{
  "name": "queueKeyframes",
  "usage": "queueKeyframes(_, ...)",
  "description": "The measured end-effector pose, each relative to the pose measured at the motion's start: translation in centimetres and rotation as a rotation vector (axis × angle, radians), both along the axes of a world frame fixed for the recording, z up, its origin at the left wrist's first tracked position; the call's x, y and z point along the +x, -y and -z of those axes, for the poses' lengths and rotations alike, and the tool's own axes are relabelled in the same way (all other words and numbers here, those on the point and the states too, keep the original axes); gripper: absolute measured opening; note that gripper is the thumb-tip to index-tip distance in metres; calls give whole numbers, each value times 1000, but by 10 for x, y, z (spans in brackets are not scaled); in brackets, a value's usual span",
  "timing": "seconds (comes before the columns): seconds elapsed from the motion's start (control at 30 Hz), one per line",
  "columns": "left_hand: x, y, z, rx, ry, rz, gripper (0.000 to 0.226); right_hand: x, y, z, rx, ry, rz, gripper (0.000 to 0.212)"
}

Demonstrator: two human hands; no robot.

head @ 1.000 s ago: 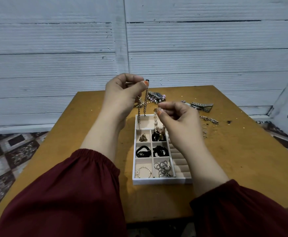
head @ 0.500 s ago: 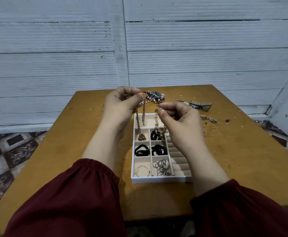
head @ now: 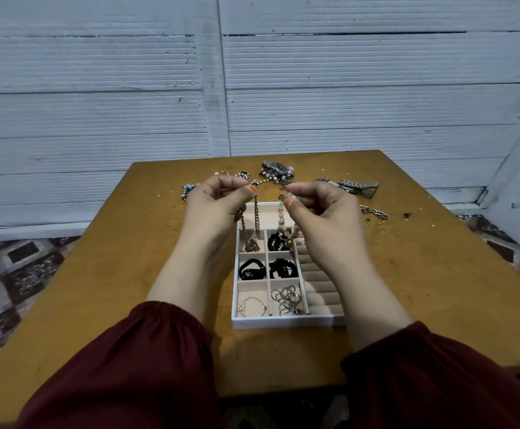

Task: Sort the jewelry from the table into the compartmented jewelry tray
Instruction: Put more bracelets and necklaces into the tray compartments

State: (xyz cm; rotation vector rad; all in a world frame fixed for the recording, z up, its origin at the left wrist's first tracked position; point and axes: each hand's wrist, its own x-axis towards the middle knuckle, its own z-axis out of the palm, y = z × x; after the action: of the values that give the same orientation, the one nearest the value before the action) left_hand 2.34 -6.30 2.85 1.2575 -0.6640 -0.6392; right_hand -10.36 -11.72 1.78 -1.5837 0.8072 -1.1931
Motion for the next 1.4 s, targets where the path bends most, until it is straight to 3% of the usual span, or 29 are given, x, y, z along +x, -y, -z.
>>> queueKeyframes(0.57,-1,-4,14,89,102,-3,11,-3,-3,-3,-14,19,0,19)
queueKeyframes(0.97,17,-3,38,265,136,0,10,-5,-4,-5,-13,18,5,21)
queueKeyframes(1.17,22,0,49,323,359,-18,16,-7,-5,-5,-4,21,6,20)
queueKeyframes(1.3,31,5,59,388,500,-2,34,-7,-4,-5,-1,24,12,20)
queueKeyframes(1.4,31,5,58,418,603,8,27,-7,-4,-4,-2,24,15,20)
